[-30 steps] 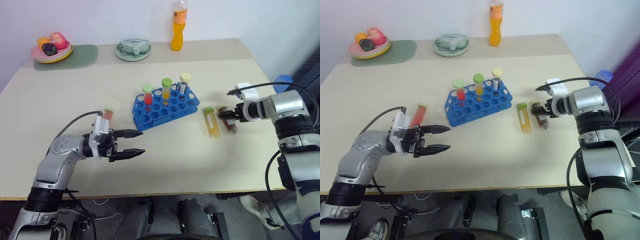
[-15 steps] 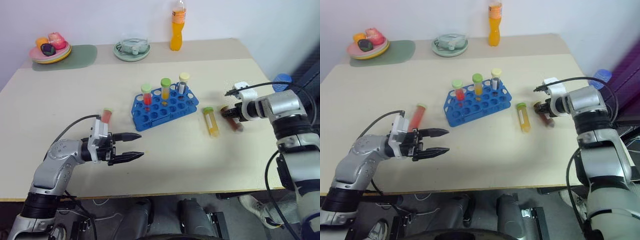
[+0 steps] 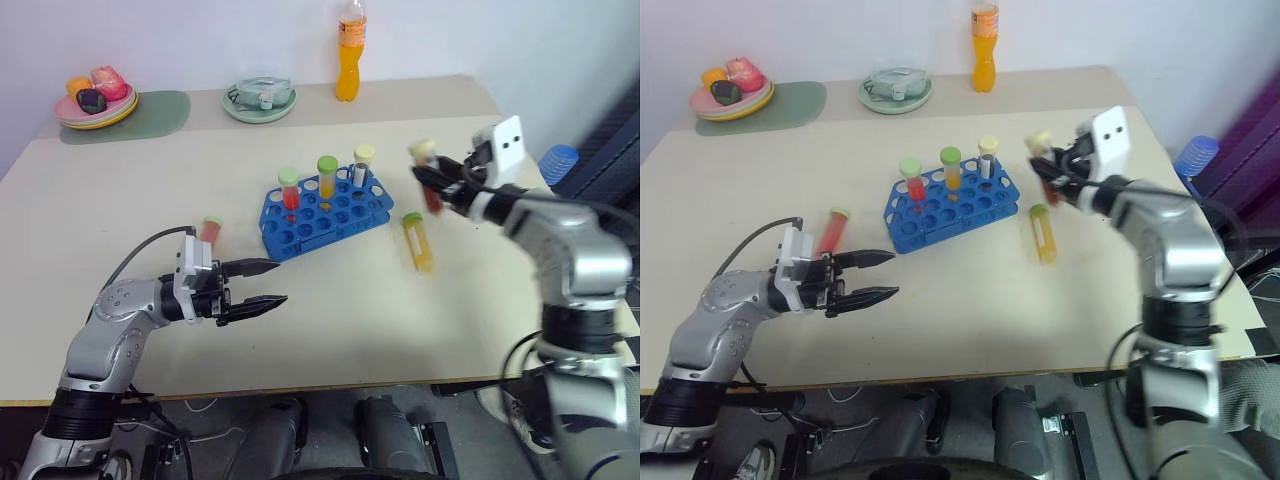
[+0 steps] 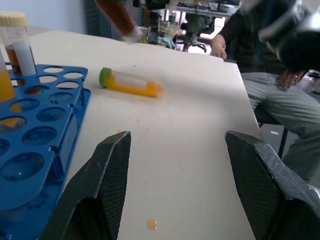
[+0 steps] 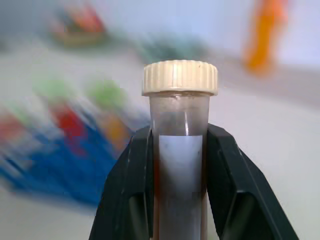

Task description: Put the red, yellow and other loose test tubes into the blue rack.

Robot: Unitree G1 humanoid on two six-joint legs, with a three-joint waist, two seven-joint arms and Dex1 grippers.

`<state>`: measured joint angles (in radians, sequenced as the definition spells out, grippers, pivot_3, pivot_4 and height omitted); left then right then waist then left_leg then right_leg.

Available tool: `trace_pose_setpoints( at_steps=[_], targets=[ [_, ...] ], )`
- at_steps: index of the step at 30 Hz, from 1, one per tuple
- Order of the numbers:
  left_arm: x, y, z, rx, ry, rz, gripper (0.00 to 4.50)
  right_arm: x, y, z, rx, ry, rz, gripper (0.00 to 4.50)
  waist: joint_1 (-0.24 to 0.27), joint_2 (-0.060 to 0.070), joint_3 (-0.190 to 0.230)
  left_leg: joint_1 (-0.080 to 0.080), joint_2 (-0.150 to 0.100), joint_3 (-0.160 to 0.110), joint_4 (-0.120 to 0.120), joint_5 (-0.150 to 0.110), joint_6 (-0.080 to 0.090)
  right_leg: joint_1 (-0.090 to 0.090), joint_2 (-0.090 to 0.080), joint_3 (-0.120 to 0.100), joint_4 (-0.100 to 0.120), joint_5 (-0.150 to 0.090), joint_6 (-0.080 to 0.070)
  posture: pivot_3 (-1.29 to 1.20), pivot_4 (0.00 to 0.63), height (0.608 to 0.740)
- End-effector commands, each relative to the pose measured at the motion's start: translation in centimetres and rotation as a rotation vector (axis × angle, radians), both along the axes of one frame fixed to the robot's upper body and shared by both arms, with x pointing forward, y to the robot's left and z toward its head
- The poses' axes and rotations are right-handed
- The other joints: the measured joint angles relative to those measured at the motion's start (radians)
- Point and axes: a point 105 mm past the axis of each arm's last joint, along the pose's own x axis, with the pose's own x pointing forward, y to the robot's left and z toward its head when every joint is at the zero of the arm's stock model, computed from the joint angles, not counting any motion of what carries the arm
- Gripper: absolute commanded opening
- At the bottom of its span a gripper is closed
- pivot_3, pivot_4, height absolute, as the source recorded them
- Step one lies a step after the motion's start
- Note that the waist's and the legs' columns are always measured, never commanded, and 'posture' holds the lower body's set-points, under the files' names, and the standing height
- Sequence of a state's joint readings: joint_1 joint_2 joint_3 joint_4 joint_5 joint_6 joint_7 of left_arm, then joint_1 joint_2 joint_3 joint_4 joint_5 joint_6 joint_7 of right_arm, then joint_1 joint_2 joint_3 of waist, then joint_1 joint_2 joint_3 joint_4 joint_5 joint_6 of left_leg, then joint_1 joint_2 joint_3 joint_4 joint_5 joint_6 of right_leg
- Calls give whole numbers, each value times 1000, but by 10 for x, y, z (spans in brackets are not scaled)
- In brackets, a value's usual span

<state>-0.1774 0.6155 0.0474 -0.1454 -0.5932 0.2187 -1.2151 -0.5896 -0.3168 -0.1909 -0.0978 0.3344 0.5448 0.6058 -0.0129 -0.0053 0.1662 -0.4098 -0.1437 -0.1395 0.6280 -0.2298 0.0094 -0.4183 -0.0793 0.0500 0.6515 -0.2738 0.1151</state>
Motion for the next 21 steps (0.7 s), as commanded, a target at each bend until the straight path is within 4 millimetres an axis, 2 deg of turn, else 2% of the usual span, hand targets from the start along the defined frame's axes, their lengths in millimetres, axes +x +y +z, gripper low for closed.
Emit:
trace_pose_setpoints(
  at_steps=[1, 3, 8, 14, 21],
  targets=[
    [5, 2, 7, -3, -44, 24, 3069, 10, 0, 8, 28, -225, -204, 808, 2, 0, 0, 0, 0, 0, 0, 0, 0, -1, 0, 0, 0, 0, 0, 0, 150, 740],
    [7, 3, 7, -5, -44, 38, 3069, 15, 7, 3, 46, -291, -271, 808, 1, 0, 0, 0, 0, 0, 0, 1, -2, -4, 0, 0, 0, 0, 0, 0, 150, 740],
    [11, 7, 7, 0, -41, 66, 3069, 27, 6, -8, 70, -360, -386, 808, -2, 0, 0, 0, 0, 1, 0, 5, -8, -6, 1, 0, 3, 0, 0, 0, 150, 740],
    [14, 16, 1, 15, -42, 133, 3069, 34, 15, -27, 98, -351, -372, 808, -9, 0, 0, 1, 0, 1, -1, 6, -9, -5, 1, 0, 5, 0, -1, 0, 150, 740],
    [13, 18, -6, 26, -32, 168, 3069, 37, 38, -29, 171, -336, -303, 808, -11, 0, 0, 1, 0, 1, -1, 6, -10, -6, 1, 0, 8, 0, -1, 0, 150, 740]
  ],
)
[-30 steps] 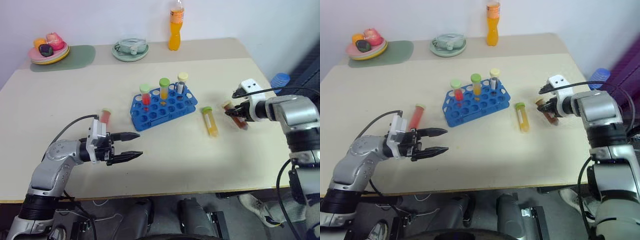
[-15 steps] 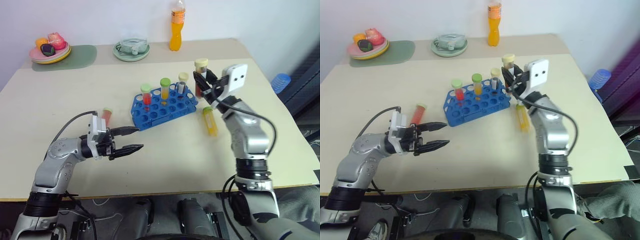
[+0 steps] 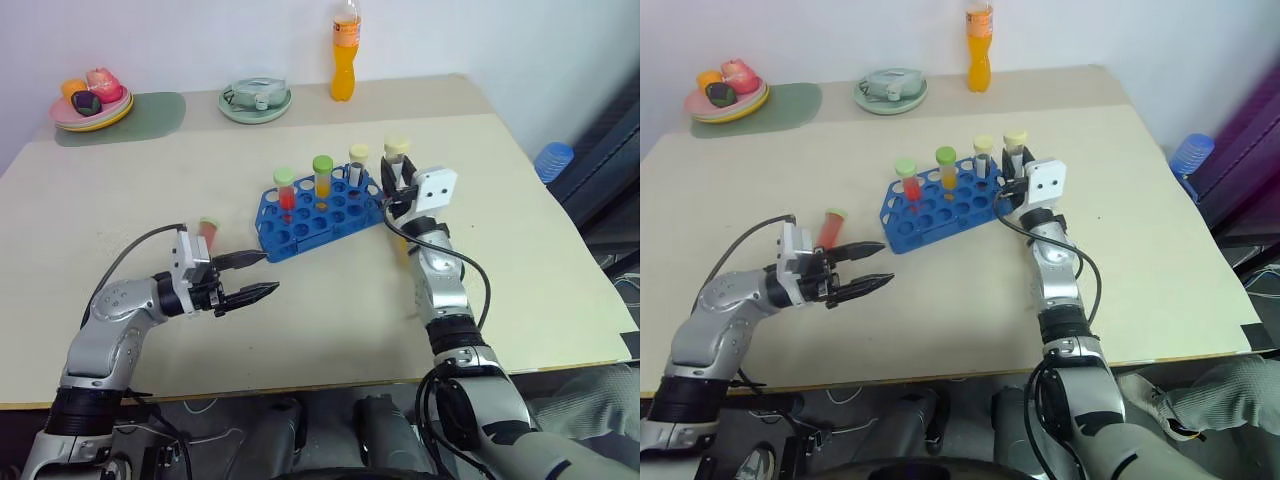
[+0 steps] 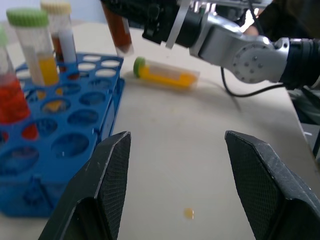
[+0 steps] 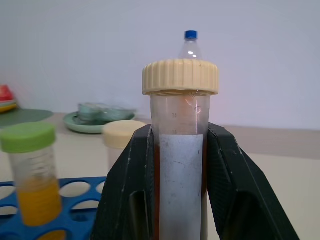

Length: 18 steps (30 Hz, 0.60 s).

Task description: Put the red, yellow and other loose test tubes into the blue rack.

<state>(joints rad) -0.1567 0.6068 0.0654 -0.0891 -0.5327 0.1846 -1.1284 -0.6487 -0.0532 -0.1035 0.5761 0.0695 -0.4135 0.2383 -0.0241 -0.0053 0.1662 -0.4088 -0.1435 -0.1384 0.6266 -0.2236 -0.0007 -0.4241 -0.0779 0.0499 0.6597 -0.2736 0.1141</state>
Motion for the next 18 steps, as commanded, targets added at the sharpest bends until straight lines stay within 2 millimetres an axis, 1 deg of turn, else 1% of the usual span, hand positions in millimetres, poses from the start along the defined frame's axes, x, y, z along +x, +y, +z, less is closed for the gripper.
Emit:
trace_pose_setpoints(
  at_steps=[1, 4, 7, 18],
  targets=[
    [-1, 3, 8, -1, -46, 17, 3069, -2, 13, 21, 50, -79, 51, 808, 0, 0, 0, 0, 0, 0, 0, 0, 0, 0, 0, 0, 1, 0, 0, 0, 150, 740],
    [-2, 4, 9, -1, -47, 26, 3069, 0, 16, 22, 110, -74, 85, 808, 1, 0, 0, 0, 0, 0, 0, 0, 0, 0, 0, 0, 2, 0, 0, 0, 150, 740],
    [-3, 6, 10, -1, -48, 34, 3069, 2, 16, 18, 121, -59, 92, 808, 3, 0, 0, 0, 0, 0, 0, 0, 0, -1, 0, 0, 2, 0, 0, 0, 150, 740],
    [-4, 2, 14, -3, -51, 46, 3069, 7, 4, -8, 100, 11, 77, 808, 0, 0, 0, 1, 0, 0, 0, 0, 0, -1, 0, 0, 2, 0, 0, 0, 150, 740]
  ],
)
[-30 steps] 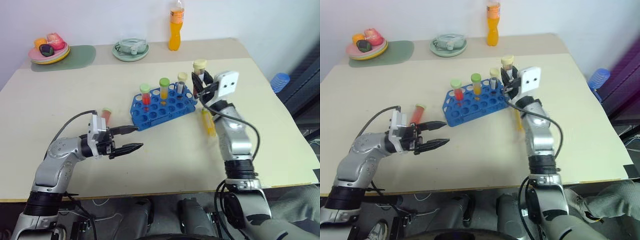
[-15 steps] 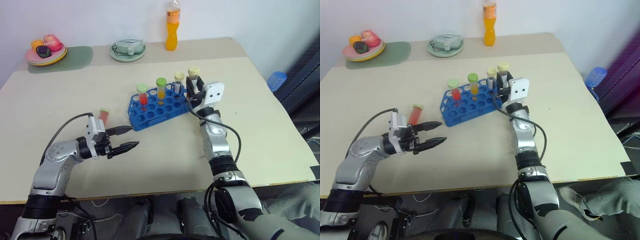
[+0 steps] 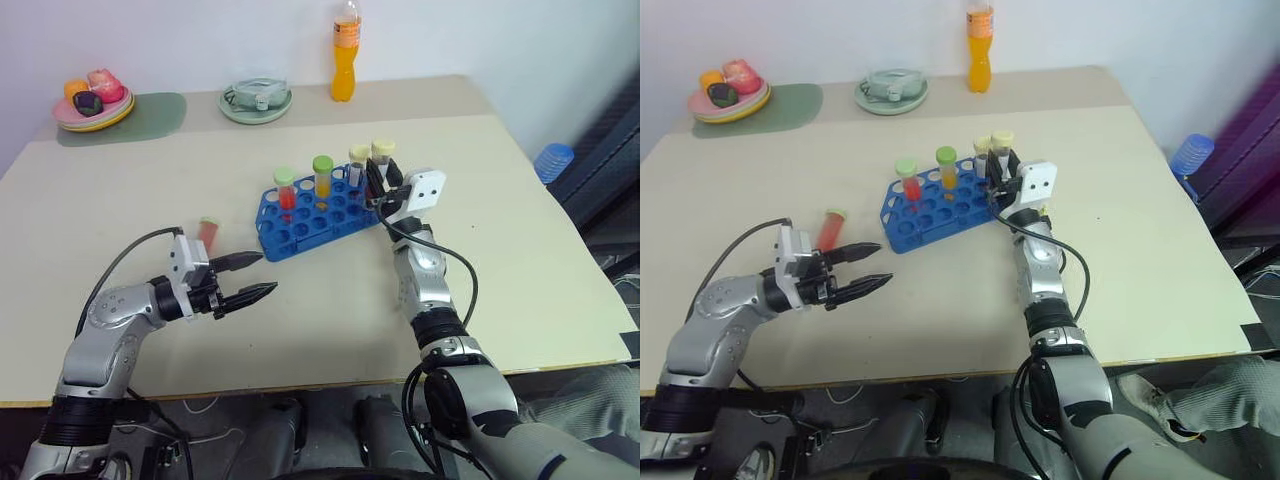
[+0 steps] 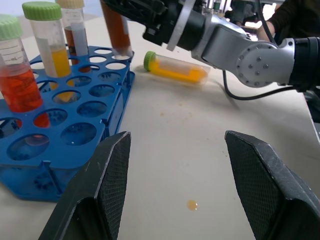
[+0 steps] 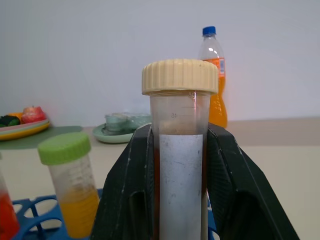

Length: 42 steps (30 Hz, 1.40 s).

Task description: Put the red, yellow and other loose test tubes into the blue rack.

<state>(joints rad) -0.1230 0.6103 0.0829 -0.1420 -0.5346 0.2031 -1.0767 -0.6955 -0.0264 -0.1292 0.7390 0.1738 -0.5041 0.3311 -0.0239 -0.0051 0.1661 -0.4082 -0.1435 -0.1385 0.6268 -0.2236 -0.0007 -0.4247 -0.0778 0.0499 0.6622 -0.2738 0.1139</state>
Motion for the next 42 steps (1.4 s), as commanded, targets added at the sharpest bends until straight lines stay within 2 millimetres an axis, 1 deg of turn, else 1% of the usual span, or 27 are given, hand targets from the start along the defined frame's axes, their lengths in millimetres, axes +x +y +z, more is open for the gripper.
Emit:
trace_pose_setpoints(
  at_steps=[1, 7, 11, 18, 20, 21, 24, 26, 30, 34, 36, 39, 42],
  targets=[
    [-1, -1, 12, -4, -43, -1, 3069, 3, -3, 4, 2, -14, -3, 808, 0, 0, 0, 0, 0, 0, 0, 0, 0, 0, 0, 0, 0, 0, 0, 0, 150, 740],
    [-1, -3, 15, -5, -45, -4, 3069, 7, -4, 4, -6, -9, -6, 808, 0, 0, 0, 1, 0, 0, 0, 0, 0, 0, 0, 0, 0, 0, 0, 0, 150, 740],
    [-4, -6, 19, -8, -48, -7, 3069, 9, 0, 6, -7, -11, 0, 808, 0, 0, 0, 1, 0, 0, 0, 0, 0, 0, 0, 0, 0, 0, 0, 0, 150, 740],
    [-5, -8, 24, -17, -46, 0, 3069, 9, 6, 1, -8, -8, 30, 808, -5, 0, 0, 1, 0, 0, 0, 0, 0, 0, 0, 0, 0, 0, 0, 0, 150, 740],
    [-4, -10, 26, -25, -45, 5, 3069, 7, 7, 0, -20, -18, 34, 1839, -10, 0, 0, 1, 0, 0, 0, 0, 0, 1, 0, 0, 0, 0, 0, 0, 150, 740],
    [-3, -11, 28, -30, -45, 9, 3069, 6, 6, -1, -28, -23, 32, 2161, -13, 0, 0, 1, 0, 0, 0, 0, 0, 1, 0, 0, 0, 0, 0, 0, 150, 740],
    [-3, -11, 30, -37, -42, 16, 3069, 5, 4, -1, -51, -37, 8, 3680, -20, 0, 0, 1, 0, 0, 0, 0, 0, 1, 0, 0, 1, 0, 0, 0, 150, 740],
    [-1, -11, 32, -49, -38, 24, 3069, 4, 2, -2, -63, -50, -10, 4474, -21, 0, 0, 1, 0, 0, 0, 0, 0, 1, 0, 0, 1, 0, -1, 0, 150, 740],
    [4, -11, 31, -73, -34, 38, 3069, 0, -3, 1, -92, -86, -20, 4474, -20, 0, 0, 1, 0, 0, 0, 0, -1, 0, 0, 0, 1, 0, -1, 0, 150, 740],
    [9, -9, 29, -91, -29, 48, 3069, -8, -14, 8, -146, -126, -33, 4474, -19, 0, 0, 1, 0, 0, 0, 0, -1, 1, 0, 0, 1, 0, -1, 0, 150, 740],
    [10, -8, 28, -103, -28, 51, 3069, -14, -20, 10, -189, -118, -27, 4474, -18, 0, 0, 1, 0, 0, 0, 0, -1, 1, 0, 0, 1, 0, -1, 0, 150, 740],
    [10, -4, 22, -110, -23, 44, 3069, -31, -32, 9, -302, -33, -33, 4474, -12, 0, 0, 1, 0, 0, 0, 0, -1, 0, 0, 0, 1, 0, -1, 0, 150, 740],
    [11, -1, 17, -109, -19, 32, 3069, -51, -44, 8, -369, 129, -40, 4474, -8, 0, 0, 0, 0, -1, 0, 0, 0, 0, 0, 1, 1, -1, -1, 0, 150, 740]
  ],
)
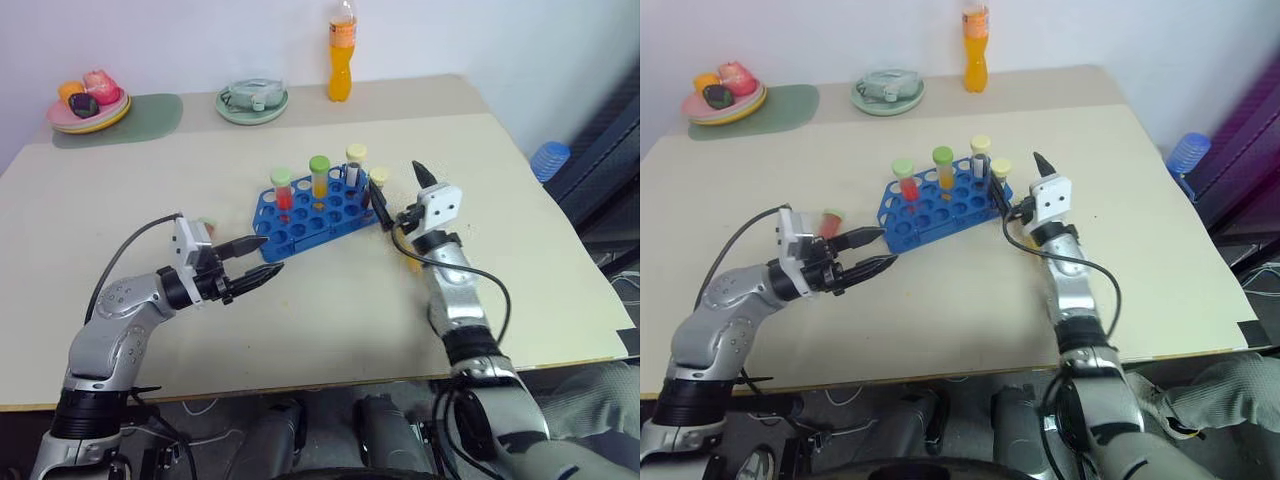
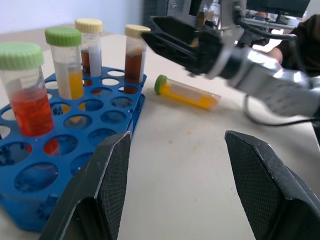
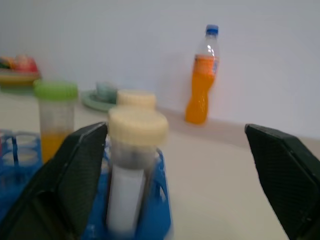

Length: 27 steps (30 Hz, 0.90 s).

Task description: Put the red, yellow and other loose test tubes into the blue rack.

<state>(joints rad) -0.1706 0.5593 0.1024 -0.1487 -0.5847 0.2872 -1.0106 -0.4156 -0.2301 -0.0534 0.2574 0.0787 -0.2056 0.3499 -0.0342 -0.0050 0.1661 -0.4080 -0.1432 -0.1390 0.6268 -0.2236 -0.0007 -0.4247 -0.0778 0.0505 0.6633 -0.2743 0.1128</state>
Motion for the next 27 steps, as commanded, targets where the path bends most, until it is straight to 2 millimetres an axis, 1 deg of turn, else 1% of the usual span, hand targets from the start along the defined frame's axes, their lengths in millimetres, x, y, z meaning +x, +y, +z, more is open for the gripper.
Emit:
trace_pose_setpoints(
  at_steps=[1, 4, 6, 8, 12, 14, 18, 22, 24, 27],
  targets=[
    [1, 4, 3, -3, -43, -21, 3069, -22, -4, 20, -76, 131, 8, 4474, 4, 0, 0, 0, 0, 0, 0, -1, 1, 0, 0, 0, 0, 0, 0, 0, 150, 740],
    [4, 4, -3, -1, -42, -46, 3069, -39, -11, 25, -98, 303, 22, 4474, 7, 0, 0, 0, 0, 0, 0, -3, 4, 0, 0, 1, 0, 0, 0, 0, 150, 740],
    [7, 2, -4, -5, -42, -57, 3069, -42, -19, 24, -70, 430, -23, 4474, 14, 0, 0, 0, 0, 0, 1, -3, 4, 0, 0, 0, 0, 0, -1, 0, 150, 740],
    [8, 0, -6, -8, -41, -75, 3069, -41, -23, 26, -57, 515, -45, 4474, 20, 0, 0, 0, 1, 0, 1, -3, 5, 0, -1, 0, 0, 0, -1, 0, 150, 740],
    [9, -7, -9, -9, -32, -126, 3069, -30, -36, 23, 38, 750, -109, 4474, 25, 0, 0, -1, 0, 0, 1, -3, 6, 0, -2, 0, -1, 0, -1, 0, 150, 740],
    [7, -8, -9, -4, -27, -171, 3069, -25, -41, 22, 55, 829, -125, 4474, 25, 0, 0, -1, 0, 0, 1, -4, 6, 1, -2, -1, -2, 0, -1, 0, 150, 740],
    [1, -7, -8, 10, -16, -256, 3069, -15, -56, 18, 58, 928, -185, 4474, 23, 0, 0, -2, 0, 0, 1, -4, 6, 0, -2, -1, -3, 0, -1, 0, 150, 740],
    [-1, -2, -9, 58, -20, -297, 3069, -7, -66, 12, 21, 969, -225, 4474, 20, 0, 0, -2, 0, 1, 0, -4, 6, 0, -2, -1, -3, 0, -1, 0, 150, 740],
    [0, 0, -9, 70, -27, -301, 3069, -4, -65, 9, 26, 988, -217, 4474, 17, 0, 0, -2, 0, 1, 0, -4, 6, 0, -2, -1, -3, 0, -1, 0, 150, 740],
    [0, -1, -12, 97, -44, -314, 3069, 2, -58, 7, 22, 1013, -193, 4474, 16, 0, 0, -2, 0, 1, 1, -4, 6, 0, -2, -1, -2, 0, -1, 0, 150, 740]
  ],
)
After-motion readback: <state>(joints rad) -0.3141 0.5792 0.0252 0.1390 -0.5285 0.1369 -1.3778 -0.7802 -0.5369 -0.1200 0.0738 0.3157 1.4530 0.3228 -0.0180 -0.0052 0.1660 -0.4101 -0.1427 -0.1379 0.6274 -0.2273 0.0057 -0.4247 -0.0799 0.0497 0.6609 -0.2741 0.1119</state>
